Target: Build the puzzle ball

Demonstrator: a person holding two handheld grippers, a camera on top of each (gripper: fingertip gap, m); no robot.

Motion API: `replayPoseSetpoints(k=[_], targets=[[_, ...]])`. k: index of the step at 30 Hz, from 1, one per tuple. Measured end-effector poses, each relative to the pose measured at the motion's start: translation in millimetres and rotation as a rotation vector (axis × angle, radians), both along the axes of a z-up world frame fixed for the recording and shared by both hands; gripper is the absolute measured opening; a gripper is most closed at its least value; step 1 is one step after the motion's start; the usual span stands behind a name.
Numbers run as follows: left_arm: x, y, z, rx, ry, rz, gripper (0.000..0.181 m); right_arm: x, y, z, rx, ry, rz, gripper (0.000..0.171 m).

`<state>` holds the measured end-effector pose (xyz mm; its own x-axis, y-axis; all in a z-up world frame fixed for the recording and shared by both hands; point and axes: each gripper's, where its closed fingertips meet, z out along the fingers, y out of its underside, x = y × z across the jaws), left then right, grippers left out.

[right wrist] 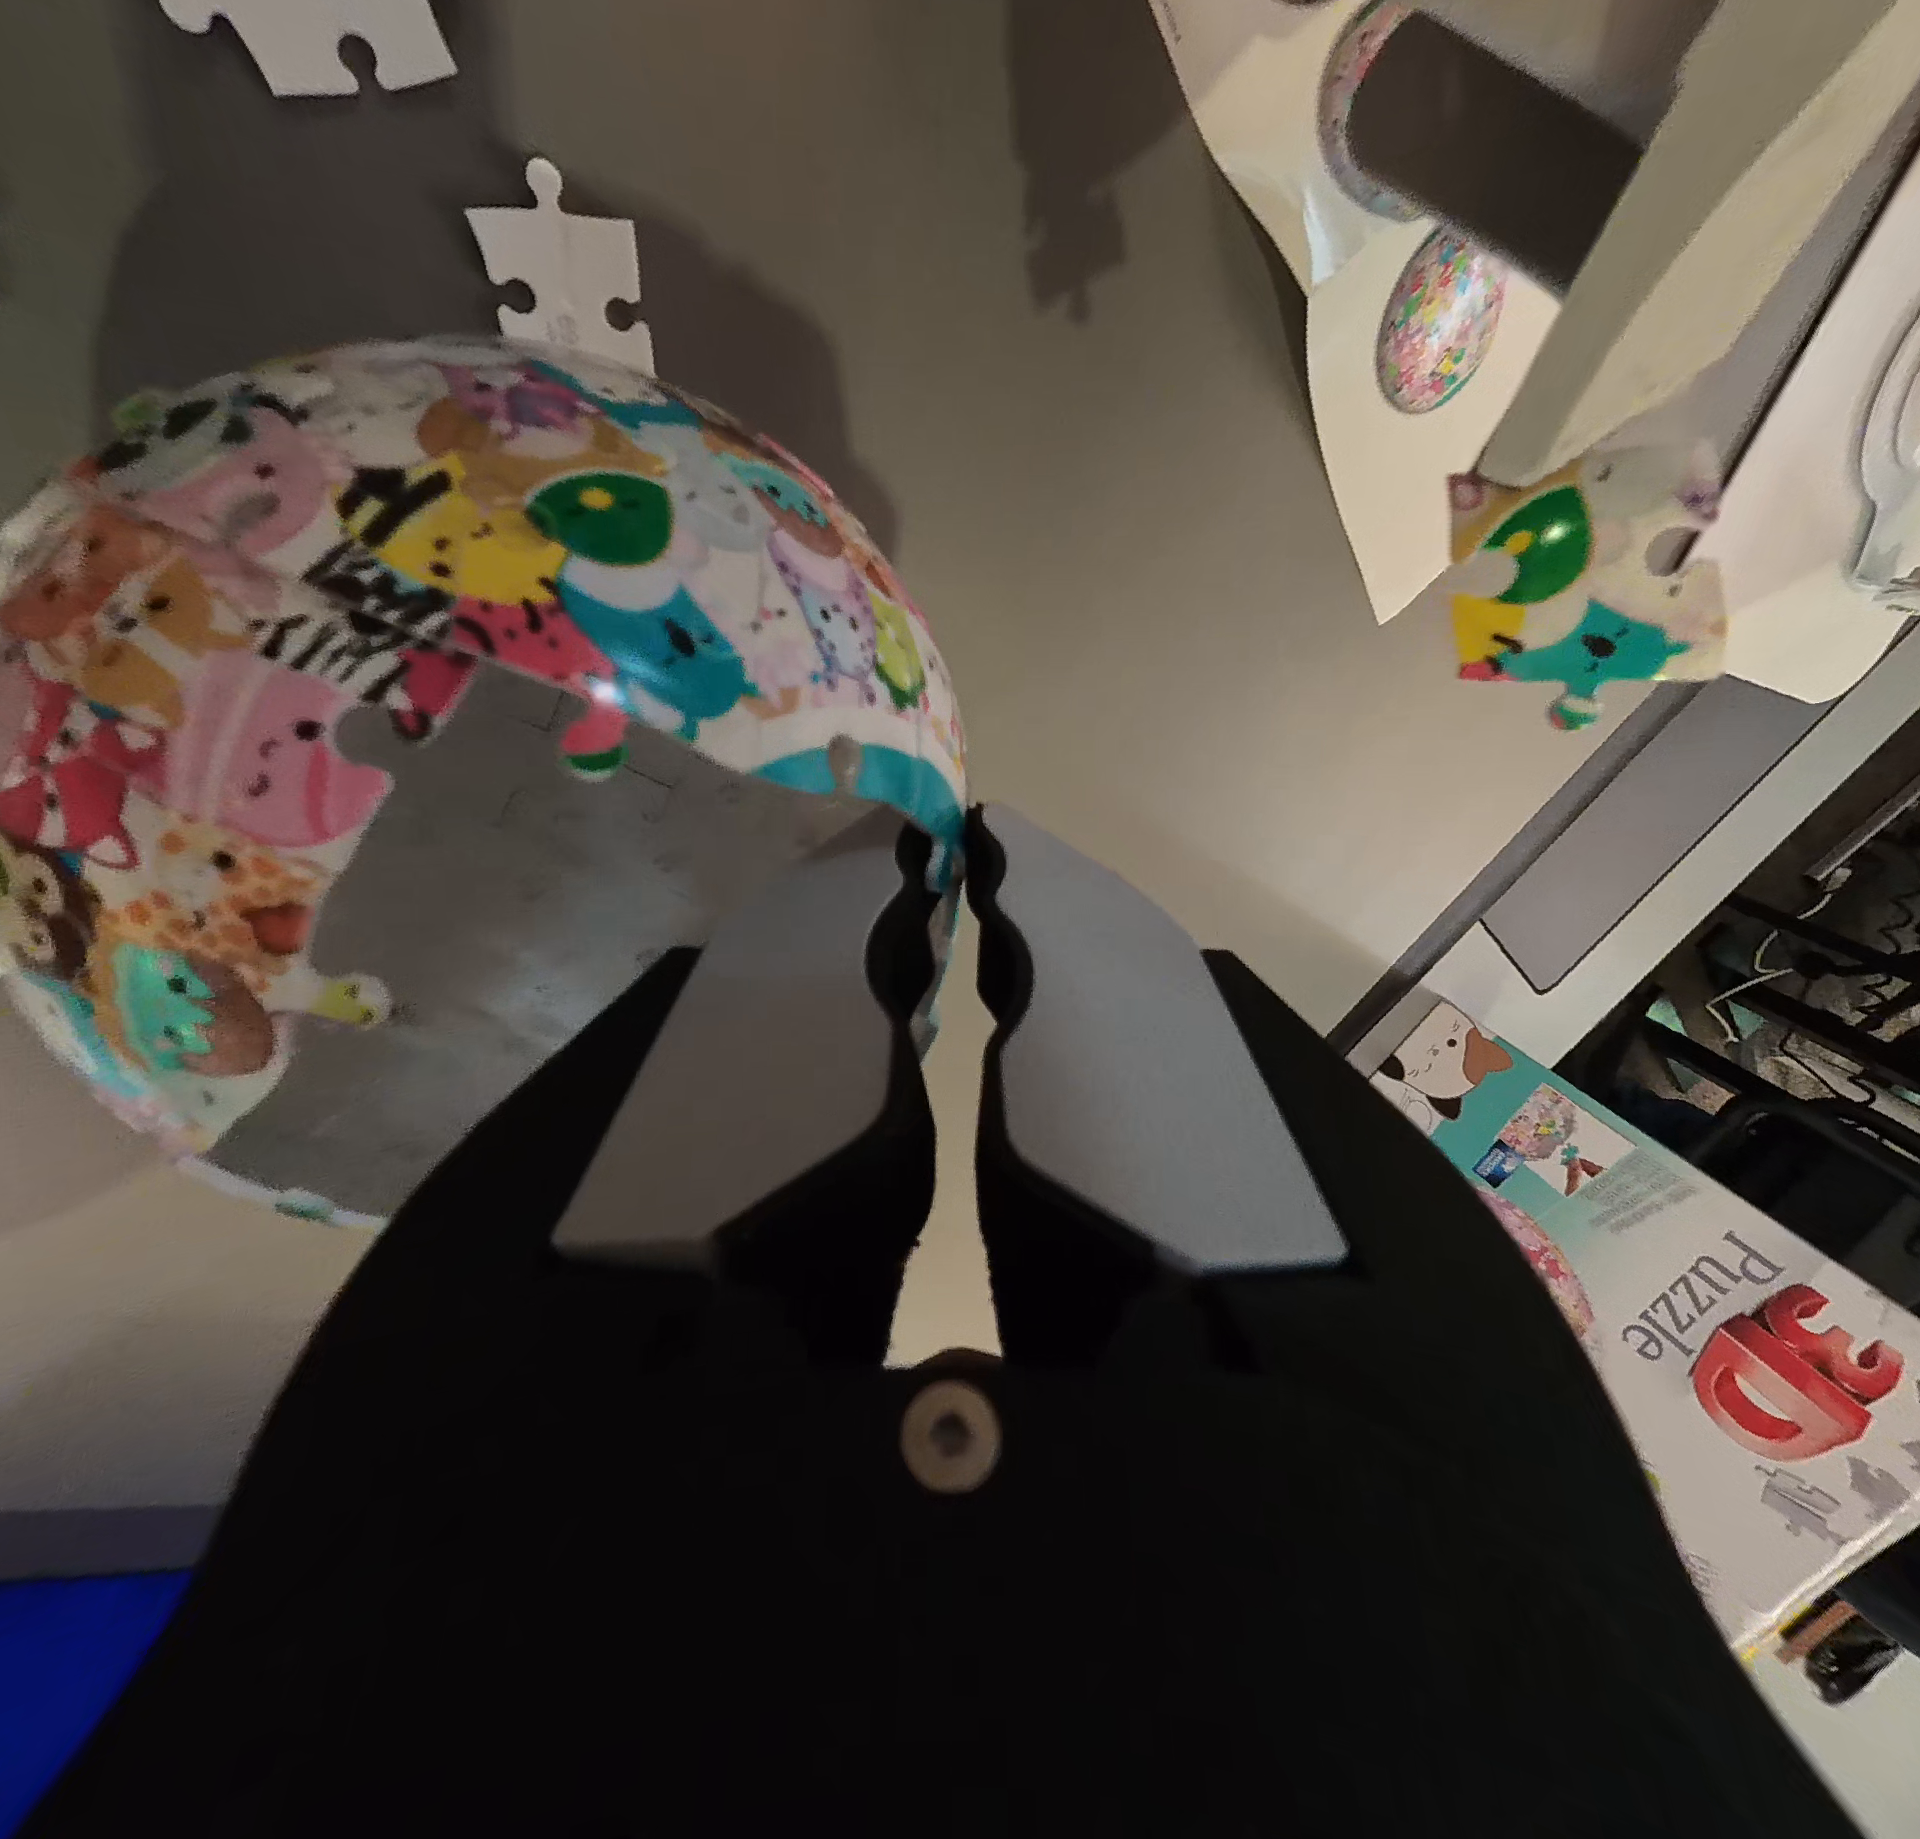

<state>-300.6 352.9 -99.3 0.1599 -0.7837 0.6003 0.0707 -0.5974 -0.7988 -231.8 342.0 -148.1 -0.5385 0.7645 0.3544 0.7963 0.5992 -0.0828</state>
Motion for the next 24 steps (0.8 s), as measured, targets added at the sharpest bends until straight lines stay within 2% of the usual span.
replayPoseSetpoints(k=[8, 13, 24], targets=[[0.6, -0.4, -0.2, -0.002, 0.001, -0.003, 0.001, 0.4, 0.2, 2.4, 0.005, 0.006, -0.017, 0.005], [1.6, -1.2, -0.8, -0.002, 0.005, -0.007, 0.001, 2.1, 2.3, 7.6, 0.000, 0.034, -0.035, 0.014], [4.7, -4.2, -0.2, 0.004, 0.010, -0.015, 0.001, 0.2, -1.3, 5.0, -0.005, 0.025, -0.033, 0.004]])
